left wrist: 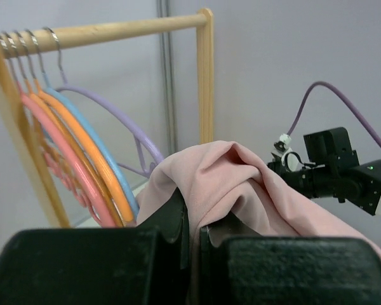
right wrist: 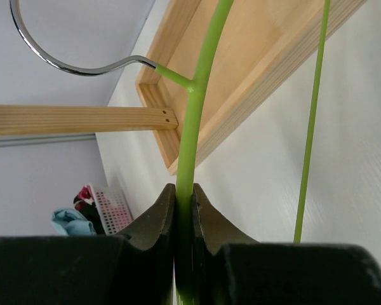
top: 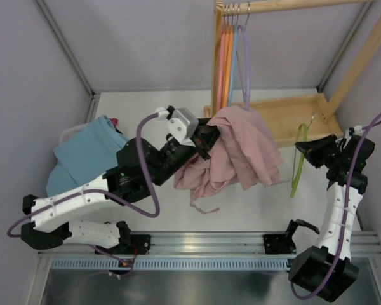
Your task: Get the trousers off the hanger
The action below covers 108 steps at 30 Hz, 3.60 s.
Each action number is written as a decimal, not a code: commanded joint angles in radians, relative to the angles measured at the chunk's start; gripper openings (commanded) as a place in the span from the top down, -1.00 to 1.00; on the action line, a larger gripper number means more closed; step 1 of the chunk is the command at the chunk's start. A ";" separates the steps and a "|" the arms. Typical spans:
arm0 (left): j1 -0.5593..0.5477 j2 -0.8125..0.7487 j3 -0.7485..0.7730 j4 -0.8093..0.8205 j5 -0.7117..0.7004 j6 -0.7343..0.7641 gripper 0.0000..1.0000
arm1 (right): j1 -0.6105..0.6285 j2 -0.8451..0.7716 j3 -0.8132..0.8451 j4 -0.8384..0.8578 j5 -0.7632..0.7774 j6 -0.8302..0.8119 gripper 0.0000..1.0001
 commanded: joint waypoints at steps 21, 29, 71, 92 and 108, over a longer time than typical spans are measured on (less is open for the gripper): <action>0.466 -0.451 -0.155 -0.352 0.237 -0.197 1.00 | 0.000 0.084 0.109 0.054 0.024 -0.089 1.00; 0.758 -0.603 -0.161 -0.468 0.233 -0.236 1.00 | 0.001 0.098 0.110 0.077 -0.002 -0.075 1.00; 1.504 -0.352 -0.236 -0.464 -0.050 0.007 1.00 | 0.058 0.164 0.182 0.102 -0.016 -0.029 1.00; 1.503 0.012 -0.338 -0.255 0.127 -0.108 0.08 | 0.075 0.115 0.431 0.042 -0.120 -0.023 1.00; 1.503 -0.394 -0.293 -0.301 0.546 -0.065 -0.97 | 0.251 0.191 0.604 0.143 -0.131 0.057 1.00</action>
